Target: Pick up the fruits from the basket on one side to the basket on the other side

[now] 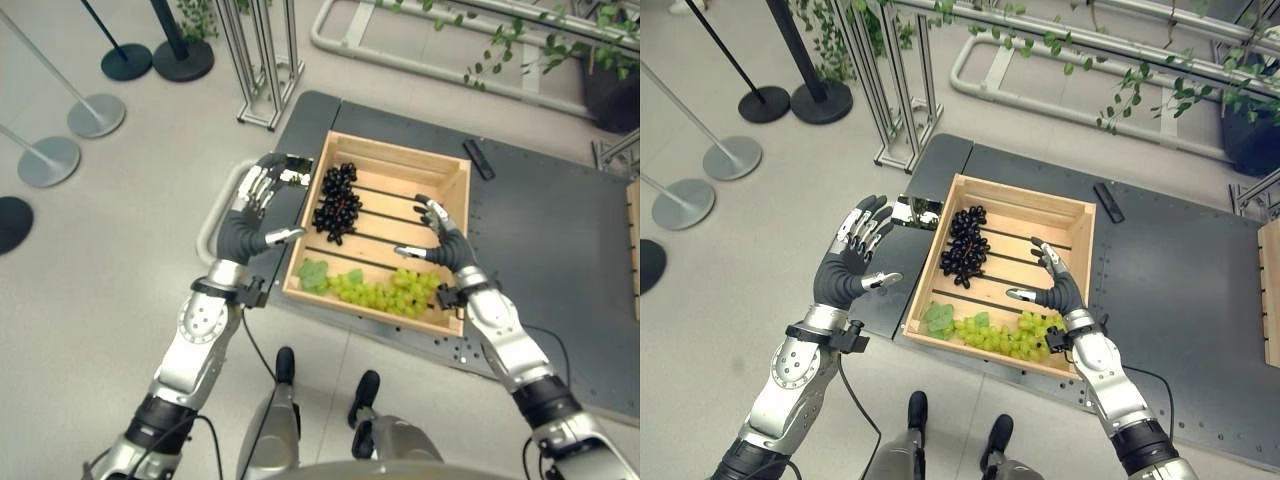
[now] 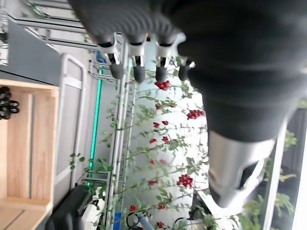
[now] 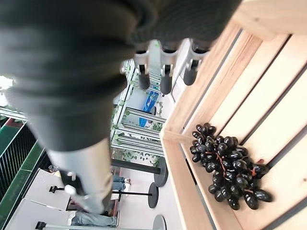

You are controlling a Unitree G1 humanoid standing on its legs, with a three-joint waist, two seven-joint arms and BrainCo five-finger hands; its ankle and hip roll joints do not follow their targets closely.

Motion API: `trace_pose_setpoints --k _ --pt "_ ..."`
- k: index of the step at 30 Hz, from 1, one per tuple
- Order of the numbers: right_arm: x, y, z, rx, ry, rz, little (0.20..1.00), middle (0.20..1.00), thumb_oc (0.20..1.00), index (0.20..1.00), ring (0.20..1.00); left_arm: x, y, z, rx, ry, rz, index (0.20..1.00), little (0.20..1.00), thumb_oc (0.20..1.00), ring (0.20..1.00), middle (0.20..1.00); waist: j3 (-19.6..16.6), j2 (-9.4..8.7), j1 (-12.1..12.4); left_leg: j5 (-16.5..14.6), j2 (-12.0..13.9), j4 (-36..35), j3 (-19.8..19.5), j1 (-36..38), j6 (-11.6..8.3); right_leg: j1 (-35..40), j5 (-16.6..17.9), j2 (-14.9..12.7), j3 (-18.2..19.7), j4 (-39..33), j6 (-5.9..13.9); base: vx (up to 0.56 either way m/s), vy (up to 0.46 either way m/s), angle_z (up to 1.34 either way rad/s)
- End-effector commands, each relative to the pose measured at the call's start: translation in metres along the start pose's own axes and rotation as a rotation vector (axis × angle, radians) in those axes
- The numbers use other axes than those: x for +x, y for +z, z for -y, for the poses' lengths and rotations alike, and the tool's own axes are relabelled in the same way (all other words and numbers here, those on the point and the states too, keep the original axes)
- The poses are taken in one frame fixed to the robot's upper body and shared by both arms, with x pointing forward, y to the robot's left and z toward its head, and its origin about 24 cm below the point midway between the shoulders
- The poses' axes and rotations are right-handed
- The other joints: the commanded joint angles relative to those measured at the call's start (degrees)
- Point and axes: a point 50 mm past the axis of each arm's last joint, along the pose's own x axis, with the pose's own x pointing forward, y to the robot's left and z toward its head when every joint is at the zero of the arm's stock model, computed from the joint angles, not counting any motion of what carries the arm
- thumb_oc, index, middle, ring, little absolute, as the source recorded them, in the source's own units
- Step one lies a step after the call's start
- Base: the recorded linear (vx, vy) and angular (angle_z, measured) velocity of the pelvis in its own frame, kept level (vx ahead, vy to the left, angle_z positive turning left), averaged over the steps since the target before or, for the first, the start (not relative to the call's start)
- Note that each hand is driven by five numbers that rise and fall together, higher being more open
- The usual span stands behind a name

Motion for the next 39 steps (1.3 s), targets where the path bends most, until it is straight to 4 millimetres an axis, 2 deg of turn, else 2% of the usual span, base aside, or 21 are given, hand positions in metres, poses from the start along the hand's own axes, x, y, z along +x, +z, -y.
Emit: trace_pose_setpoints --k 1,3,6,10,13,15,19,21,23,27,29,31,33,39 --pt "0.019 0.038 -0.001 -0.036 0.004 0.189 1.0 1.0 1.0 1.0 1.0 0.011 0.028 0.01 0.0 -0.061 0.166 1.0 1.0 1.0 1.0 1.0 -0.09 -2.49 1.05 -1.98 2.37 4.42 0.1 -2.45 -2.0 -0.94 -0.47 -6.2 -0.11 2.49 6.86 -0.03 0.043 0.0" --pt "0.027 0.044 -0.003 -0.063 0.022 0.21 1.0 1.0 1.0 1.0 1.0 0.013 0.03 0.011 -0.004 -0.068 0.178 1.0 1.0 1.0 1.0 1.0 0.88 -2.66 1.36 -2.14 2.29 5.23 0.16 -3.79 -1.91 -2.4 -0.14 -6.49 0.35 3.08 6.97 -0.06 0.053 -0.02" --pt "0.036 0.035 -0.002 -0.111 0.03 0.159 1.0 1.0 1.0 1.0 1.0 0.014 0.031 0.012 0.003 -0.065 0.183 1.0 1.0 1.0 1.0 1.0 2.31 -2.63 2.08 -2.39 2.29 6.18 0.16 -5.27 -1.63 -4.07 0.01 -6.73 0.78 3.94 6.92 -0.05 0.031 -0.06" --pt "0.045 -0.002 0.012 -0.275 0.027 -0.034 1.0 1.0 1.0 1.0 1.0 0.02 0.03 0.016 -0.002 -0.074 0.19 1.0 1.0 1.0 1.0 1.0 4.68 -2.56 2.8 -2.72 2.51 7.07 -0.17 -6.49 -1.66 -5.18 -0.27 -6.86 0.48 5.03 6.89 -0.04 0.008 0.03" --pt "0.039 -0.029 0.022 -0.392 0.04 -0.166 1.0 1.0 1.0 1.0 1.0 0.026 0.032 0.019 0.011 -0.085 0.205 1.0 1.0 1.0 1.0 1.0 5.86 -2.8 2.98 -2.78 2.47 7.89 -0.38 -7.35 -1.65 -5.74 -0.27 -6.98 0.36 5.53 6.83 -0.03 0.005 0.05" --pt "0.029 -0.046 0.026 -0.368 0.015 -0.253 1.0 1.0 1.0 1.0 1.0 0.029 0.034 0.023 0.021 -0.097 0.218 1.0 1.0 1.0 1.0 1.0 6.55 -2.97 2.83 -3.0 2.5 8.39 -0.76 -7.77 -1.57 -6.01 -0.38 -7.05 0.02 5.88 6.86 -0.01 -0.009 0.07" --pt "0.025 -0.045 0.02 -0.347 0.027 -0.234 1.0 1.0 1.0 1.0 1.0 0.032 0.035 0.022 0.043 -0.093 0.227 1.0 1.0 1.0 1.0 1.0 6.91 -3.2 2.8 -3.14 2.48 8.72 -0.85 -8.46 -1.52 -6.66 -0.51 -7.26 -0.26 6.26 6.82 0.0 -0.001 0.01" --pt "0.028 -0.041 0.018 -0.441 0.086 -0.207 1.0 1.0 1.0 1.0 1.0 0.033 0.036 0.022 0.043 -0.092 0.232 1.0 1.0 1.0 1.0 1.0 7.22 -3.16 2.95 -3.05 2.41 8.8 -0.92 -8.92 -1.54 -7.1 -0.51 -7.34 -0.2 6.36 6.86 -0.01 0.013 -0.02" --pt "0.028 -0.045 0.022 -0.524 0.115 -0.231 1.0 1.0 1.0 1.0 1.0 0.032 0.035 0.025 0.035 -0.093 0.228 1.0 1.0 1.0 1.0 1.0 7.48 -3.17 2.96 -2.94 2.39 8.65 -0.83 -9.29 -1.51 -7.52 -0.33 -7.19 -0.19 6.18 6.96 0.0 0.0 0.0" --pt "0.033 -0.046 0.022 -0.501 0.072 -0.246 1.0 1.0 1.0 1.0 1.0 0.033 0.034 0.029 0.023 -0.096 0.223 1.0 1.0 1.0 1.0 1.0 7.48 -3.15 2.92 -2.78 2.35 8.75 -0.83 -10.47 -1.4 -8.75 -0.04 -7.08 -0.29 6.18 7.02 0.0 0.0 0.0" --pt "0.04 -0.036 0.013 -0.441 0.048 -0.196 1.0 1.0 1.0 1.0 1.0 0.034 0.033 0.03 0.018 -0.089 0.223 1.0 1.0 1.0 1.0 1.0 7.48 -3.23 2.9 -2.7 2.43 8.78 -0.8 -11.18 -1.32 -9.29 0.07 -7.09 -0.34 6.01 7.0 0.0 0.0 0.0" --pt "0.042 -0.032 0.011 -0.455 0.054 -0.175 1.0 1.0 1.0 1.0 1.0 0.035 0.034 0.031 0.02 -0.087 0.229 1.0 1.0 1.0 1.0 1.0 7.48 -3.31 2.88 -2.71 2.37 8.81 -0.74 -11.39 -1.31 -9.46 0.14 -7.16 -0.32 5.96 7.04 0.0 0.0 0.0" --pt "0.05 -0.019 0.006 -0.615 0.134 -0.107 1.0 1.0 1.0 1.0 1.0 0.035 0.034 0.032 0.025 -0.092 0.23 1.0 1.0 1.0 1.0 1.0 7.48 -3.41 3.03 -2.81 2.36 8.84 -0.86 -11.71 -1.32 -9.74 0.18 -7.24 -0.4 5.99 7.06 0.0 0.0 0.0" --pt "0.058 -0.029 0.014 -0.798 0.214 -0.186 1.0 1.0 1.0 1.0 1.0 0.036 0.034 0.036 0.021 -0.106 0.227 1.0 1.0 1.0 1.0 1.0 7.48 -3.55 2.92 -2.61 2.17 9.04 -1.29 -13.8 -1.28 -11.63 0.46 -7.25 -0.64 6.27 7.1 0.0 0.001 0.01"
